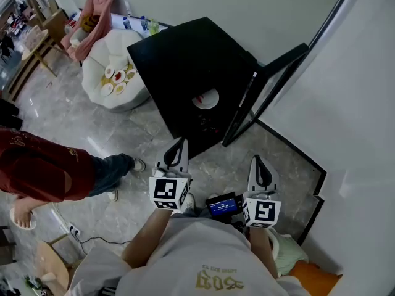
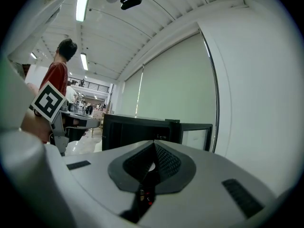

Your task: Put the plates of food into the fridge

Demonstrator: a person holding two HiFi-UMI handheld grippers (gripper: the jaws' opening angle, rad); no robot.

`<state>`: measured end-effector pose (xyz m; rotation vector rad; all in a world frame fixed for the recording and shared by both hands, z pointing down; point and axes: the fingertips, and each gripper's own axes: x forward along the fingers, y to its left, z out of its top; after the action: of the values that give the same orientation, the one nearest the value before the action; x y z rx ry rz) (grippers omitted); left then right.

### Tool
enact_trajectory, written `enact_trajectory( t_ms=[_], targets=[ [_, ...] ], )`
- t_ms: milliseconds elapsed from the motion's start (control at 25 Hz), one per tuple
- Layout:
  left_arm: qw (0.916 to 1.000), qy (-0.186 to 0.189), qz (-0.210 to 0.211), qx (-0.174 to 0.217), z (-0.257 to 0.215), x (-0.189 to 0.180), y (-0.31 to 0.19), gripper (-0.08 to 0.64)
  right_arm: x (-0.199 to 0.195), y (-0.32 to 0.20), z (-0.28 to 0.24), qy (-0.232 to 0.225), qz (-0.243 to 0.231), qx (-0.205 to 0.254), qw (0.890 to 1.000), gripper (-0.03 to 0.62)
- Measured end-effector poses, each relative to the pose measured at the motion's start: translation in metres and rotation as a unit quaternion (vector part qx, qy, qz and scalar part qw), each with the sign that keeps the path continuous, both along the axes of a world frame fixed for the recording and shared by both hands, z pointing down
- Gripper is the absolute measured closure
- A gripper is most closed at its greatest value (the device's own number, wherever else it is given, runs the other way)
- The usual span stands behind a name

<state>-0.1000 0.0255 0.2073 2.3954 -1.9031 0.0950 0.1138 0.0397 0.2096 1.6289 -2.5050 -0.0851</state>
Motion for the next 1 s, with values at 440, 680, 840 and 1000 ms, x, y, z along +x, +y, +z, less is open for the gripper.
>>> enact_trajectory(
  t_ms=[440,680,840,1000],
  targets=[
    [0.9999,0.0,-0.006,-0.008,0.003,-0.005,0.01,0.555,-0.001,0.004,0.003,-0.004,-0.003,-0.009,1.0,0.584],
    [0.9999,-0.002,-0.007,-0.012,0.006,-0.006,0.011,0.555,0.003,0.008,0.006,-0.007,0.002,-0.015,1.0,0.583],
    [0.9999,-0.005,-0.004,-0.013,0.007,-0.003,0.011,0.555,0.002,0.009,0.008,0.006,-0.002,-0.014,1.0,0.583],
    [0.9998,-0.009,-0.005,-0.014,0.007,-0.003,0.011,0.555,-0.003,0.01,0.009,0.008,-0.007,-0.015,1.0,0.584]
  ],
)
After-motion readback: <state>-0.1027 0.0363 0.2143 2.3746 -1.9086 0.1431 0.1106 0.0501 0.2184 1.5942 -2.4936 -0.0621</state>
